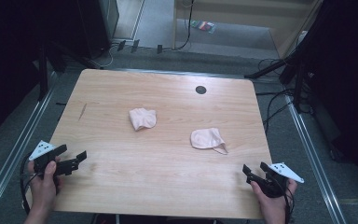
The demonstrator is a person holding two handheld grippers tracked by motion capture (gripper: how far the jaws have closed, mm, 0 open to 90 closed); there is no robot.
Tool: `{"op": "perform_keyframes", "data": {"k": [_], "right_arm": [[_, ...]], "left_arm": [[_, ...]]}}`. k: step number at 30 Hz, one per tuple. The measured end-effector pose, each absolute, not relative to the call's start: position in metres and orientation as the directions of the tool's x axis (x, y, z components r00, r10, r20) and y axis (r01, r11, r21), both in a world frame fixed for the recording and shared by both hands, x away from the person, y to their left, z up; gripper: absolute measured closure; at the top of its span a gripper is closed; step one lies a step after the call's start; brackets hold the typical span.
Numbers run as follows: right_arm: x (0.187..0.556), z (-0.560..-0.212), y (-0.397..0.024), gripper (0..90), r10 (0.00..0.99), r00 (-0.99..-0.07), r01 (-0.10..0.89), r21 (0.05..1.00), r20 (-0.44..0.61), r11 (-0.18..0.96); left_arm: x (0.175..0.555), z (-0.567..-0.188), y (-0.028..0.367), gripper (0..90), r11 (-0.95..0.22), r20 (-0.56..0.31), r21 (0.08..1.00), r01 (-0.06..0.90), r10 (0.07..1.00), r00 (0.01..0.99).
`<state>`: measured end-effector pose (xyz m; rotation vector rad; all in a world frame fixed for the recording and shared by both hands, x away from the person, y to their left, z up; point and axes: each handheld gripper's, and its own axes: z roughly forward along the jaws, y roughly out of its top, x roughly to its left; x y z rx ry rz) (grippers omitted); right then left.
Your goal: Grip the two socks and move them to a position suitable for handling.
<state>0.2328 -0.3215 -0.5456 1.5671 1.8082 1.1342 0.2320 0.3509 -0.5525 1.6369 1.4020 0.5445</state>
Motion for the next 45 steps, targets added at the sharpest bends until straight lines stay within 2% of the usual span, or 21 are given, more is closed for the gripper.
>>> {"op": "perform_keyframes", "data": {"k": [6,10,16,28,45], "right_arm": [[0.234,-0.537,-0.318,27.5,0.971,-0.181,0.538,0.842,0.158,-0.036],[0.24,-0.53,-0.309,26.1,0.966,-0.181,0.543,0.838,0.183,-0.057],[0.255,-0.515,-0.293,23.7,0.954,-0.219,0.544,0.837,0.204,-0.054],[0.279,-0.505,-0.26,24.8,0.939,-0.264,0.545,0.838,0.222,-0.045],[0.318,-0.512,-0.233,29.1,0.937,-0.271,0.584,0.811,0.22,-0.021]], "left_arm": [[0.232,-0.553,0.351,7.8,0.032,-0.211,0.832,0.553,0.941,0.263],[0.232,-0.552,0.351,7.9,0.034,-0.21,0.834,0.55,0.942,0.261],[0.232,-0.553,0.351,7.9,0.033,-0.209,0.837,0.546,0.942,0.262],[0.232,-0.553,0.351,7.9,0.029,-0.21,0.834,0.55,0.94,0.268],[0.232,-0.553,0.351,7.9,0.032,-0.215,0.833,0.553,0.938,0.27]]}}
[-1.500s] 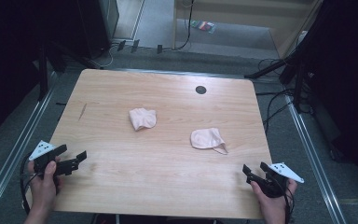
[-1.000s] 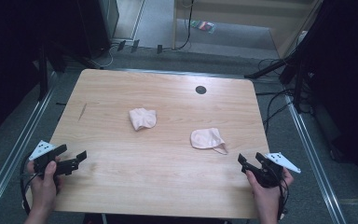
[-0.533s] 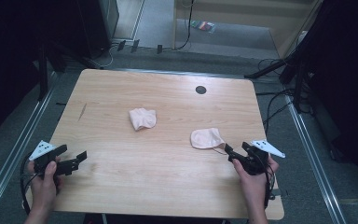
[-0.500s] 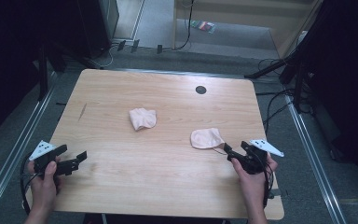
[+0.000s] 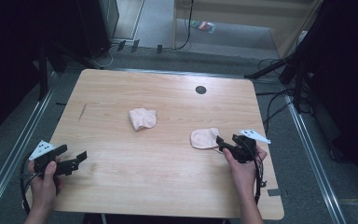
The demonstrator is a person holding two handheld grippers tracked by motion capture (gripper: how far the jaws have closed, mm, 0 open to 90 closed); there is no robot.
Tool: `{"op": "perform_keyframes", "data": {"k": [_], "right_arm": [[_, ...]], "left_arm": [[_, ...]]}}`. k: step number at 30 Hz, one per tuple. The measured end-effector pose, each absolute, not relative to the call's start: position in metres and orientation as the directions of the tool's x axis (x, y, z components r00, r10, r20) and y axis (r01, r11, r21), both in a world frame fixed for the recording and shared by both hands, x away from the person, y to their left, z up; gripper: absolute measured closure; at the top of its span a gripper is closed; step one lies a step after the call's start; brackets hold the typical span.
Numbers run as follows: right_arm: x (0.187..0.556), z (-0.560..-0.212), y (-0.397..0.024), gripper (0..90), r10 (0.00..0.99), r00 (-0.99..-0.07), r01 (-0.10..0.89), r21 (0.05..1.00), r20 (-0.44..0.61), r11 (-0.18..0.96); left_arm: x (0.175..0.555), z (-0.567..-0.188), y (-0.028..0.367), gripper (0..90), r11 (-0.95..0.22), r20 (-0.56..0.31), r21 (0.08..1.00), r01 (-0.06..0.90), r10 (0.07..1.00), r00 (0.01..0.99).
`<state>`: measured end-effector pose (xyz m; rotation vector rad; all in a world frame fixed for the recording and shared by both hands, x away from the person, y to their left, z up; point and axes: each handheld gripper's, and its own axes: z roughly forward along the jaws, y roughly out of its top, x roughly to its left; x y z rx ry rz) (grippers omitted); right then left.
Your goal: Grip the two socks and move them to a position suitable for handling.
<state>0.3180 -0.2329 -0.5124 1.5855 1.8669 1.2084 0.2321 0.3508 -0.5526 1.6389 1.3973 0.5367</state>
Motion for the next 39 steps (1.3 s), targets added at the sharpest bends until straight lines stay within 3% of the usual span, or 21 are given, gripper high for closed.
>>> {"op": "perform_keyframes", "data": {"k": [21,28,35,39], "right_arm": [[0.339,-0.543,-0.208,45.6,0.947,-0.237,0.63,0.776,0.217,-0.02],[0.337,-0.547,-0.207,59.3,0.952,-0.217,0.631,0.775,0.217,-0.033],[0.335,-0.547,-0.208,85.3,0.945,-0.238,0.624,0.781,0.222,-0.026],[0.332,-0.54,-0.211,87.7,0.932,-0.26,0.603,0.796,0.251,-0.046]], "left_arm": [[0.232,-0.553,0.351,7.8,0.036,-0.22,0.831,0.555,0.937,0.27],[0.232,-0.553,0.351,7.9,0.033,-0.217,0.831,0.556,0.938,0.269],[0.232,-0.553,0.351,7.9,0.033,-0.217,0.831,0.556,0.938,0.269],[0.232,-0.553,0.351,7.9,0.035,-0.218,0.831,0.555,0.939,0.268]]}}
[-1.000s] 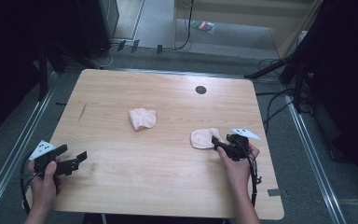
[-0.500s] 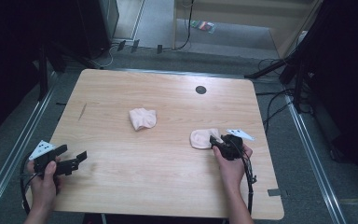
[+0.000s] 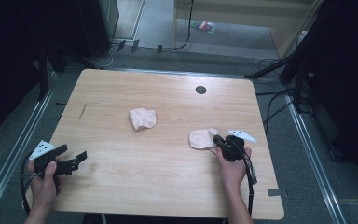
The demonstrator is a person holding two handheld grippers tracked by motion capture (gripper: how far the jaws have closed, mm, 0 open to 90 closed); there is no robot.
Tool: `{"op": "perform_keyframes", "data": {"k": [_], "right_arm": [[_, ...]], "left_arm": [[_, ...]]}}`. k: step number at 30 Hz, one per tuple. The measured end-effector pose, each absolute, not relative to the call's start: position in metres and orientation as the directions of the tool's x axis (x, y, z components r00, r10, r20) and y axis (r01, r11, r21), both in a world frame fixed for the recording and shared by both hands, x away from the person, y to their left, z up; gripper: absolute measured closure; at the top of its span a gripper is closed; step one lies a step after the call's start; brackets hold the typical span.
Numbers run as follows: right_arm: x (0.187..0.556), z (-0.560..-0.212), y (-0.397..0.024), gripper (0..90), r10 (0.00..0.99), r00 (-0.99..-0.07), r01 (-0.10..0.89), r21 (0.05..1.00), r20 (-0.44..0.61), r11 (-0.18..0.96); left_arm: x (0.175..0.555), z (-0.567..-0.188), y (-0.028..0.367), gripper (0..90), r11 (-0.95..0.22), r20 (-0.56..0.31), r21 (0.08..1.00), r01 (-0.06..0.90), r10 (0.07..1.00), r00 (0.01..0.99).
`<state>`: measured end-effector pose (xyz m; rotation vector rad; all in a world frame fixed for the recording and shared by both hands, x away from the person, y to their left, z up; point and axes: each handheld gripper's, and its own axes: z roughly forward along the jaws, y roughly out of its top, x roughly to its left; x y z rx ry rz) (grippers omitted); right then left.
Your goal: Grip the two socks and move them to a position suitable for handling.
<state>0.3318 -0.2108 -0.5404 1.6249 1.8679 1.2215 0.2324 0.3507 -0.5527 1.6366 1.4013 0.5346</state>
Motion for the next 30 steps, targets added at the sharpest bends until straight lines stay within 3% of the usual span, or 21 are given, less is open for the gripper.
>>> {"op": "perform_keyframes", "data": {"k": [12,16,30], "right_arm": [[0.312,-0.505,-0.209,88.2,0.9,-0.331,0.544,0.837,0.282,-0.063],[0.303,-0.493,-0.203,88.2,0.891,-0.358,0.522,0.851,0.279,-0.056],[0.277,-0.472,-0.169,88.1,0.851,-0.447,0.494,0.869,0.275,-0.021]], "left_arm": [[0.228,-0.55,0.346,7.9,0.01,-0.182,0.844,0.536,0.946,0.268],[0.228,-0.543,0.343,7.9,0.058,-0.232,0.855,0.516,0.932,0.279],[0.235,-0.512,0.273,7.9,-0.035,-0.174,0.891,0.452,0.894,0.413]]}}
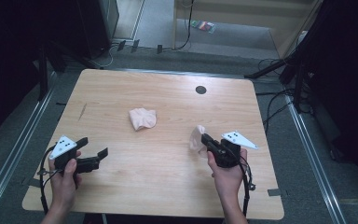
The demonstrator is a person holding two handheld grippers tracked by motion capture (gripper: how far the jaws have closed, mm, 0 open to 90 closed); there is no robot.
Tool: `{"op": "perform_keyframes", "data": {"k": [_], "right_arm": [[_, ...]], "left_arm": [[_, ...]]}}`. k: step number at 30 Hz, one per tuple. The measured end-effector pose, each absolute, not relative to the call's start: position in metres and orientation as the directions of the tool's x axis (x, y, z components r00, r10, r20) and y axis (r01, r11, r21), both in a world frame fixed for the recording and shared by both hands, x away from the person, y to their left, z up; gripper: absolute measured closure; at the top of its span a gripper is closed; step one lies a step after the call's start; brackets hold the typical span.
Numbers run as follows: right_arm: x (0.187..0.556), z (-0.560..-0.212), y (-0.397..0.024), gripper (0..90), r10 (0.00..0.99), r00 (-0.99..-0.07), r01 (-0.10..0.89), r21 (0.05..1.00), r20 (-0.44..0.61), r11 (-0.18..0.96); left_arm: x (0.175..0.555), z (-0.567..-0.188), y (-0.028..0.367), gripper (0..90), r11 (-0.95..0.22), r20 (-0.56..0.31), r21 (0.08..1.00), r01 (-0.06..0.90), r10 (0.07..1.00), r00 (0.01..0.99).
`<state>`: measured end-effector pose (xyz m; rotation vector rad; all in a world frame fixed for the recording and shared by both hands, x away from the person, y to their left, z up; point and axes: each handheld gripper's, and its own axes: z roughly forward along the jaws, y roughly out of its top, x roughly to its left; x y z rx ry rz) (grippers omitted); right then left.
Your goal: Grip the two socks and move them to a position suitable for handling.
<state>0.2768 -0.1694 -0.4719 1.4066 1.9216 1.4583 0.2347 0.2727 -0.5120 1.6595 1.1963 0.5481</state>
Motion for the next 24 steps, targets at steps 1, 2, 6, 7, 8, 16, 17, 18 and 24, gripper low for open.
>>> {"op": "perform_keyframes", "data": {"k": [1,2,6,7,8,16,17,18,24], "right_arm": [[0.276,-0.472,-0.166,88.1,0.847,-0.456,0.49,0.871,0.274,-0.017],[0.273,-0.471,-0.161,88.1,0.843,-0.463,0.495,0.869,0.275,-0.012],[0.267,-0.468,-0.146,88.1,0.824,-0.498,0.49,0.872,0.269,0.011],[0.265,-0.467,-0.142,88.1,0.82,-0.509,0.484,0.875,0.264,0.019],[0.262,-0.467,-0.137,88.1,0.817,-0.517,0.477,0.878,0.255,0.027],[0.248,-0.465,-0.101,88.1,0.764,-0.594,0.463,0.884,0.253,0.068],[0.247,-0.464,-0.097,88.1,0.756,-0.603,0.462,0.884,0.255,0.07],[0.245,-0.463,-0.093,88.1,0.75,-0.612,0.456,0.887,0.253,0.073],[0.236,-0.459,-0.075,88.1,0.703,-0.656,0.448,0.891,0.275,0.07]], "left_arm": [[0.236,-0.51,0.266,7.9,-0.037,-0.175,0.894,0.447,0.889,0.424],[0.237,-0.509,0.262,7.9,-0.041,-0.175,0.894,0.446,0.885,0.432],[0.24,-0.505,0.244,7.9,-0.051,-0.178,0.898,0.437,0.866,0.468],[0.242,-0.505,0.24,7.9,-0.057,-0.177,0.898,0.436,0.861,0.476],[0.244,-0.505,0.236,7.9,-0.06,-0.175,0.898,0.436,0.861,0.478],[0.256,-0.507,0.211,7.9,-0.055,-0.201,0.894,0.444,0.838,0.508],[0.256,-0.508,0.208,7.9,-0.055,-0.203,0.895,0.443,0.834,0.513],[0.256,-0.508,0.206,7.9,-0.054,-0.206,0.895,0.443,0.831,0.517],[0.251,-0.511,0.196,7.9,-0.083,-0.193,0.905,0.418,0.794,0.576]]}}
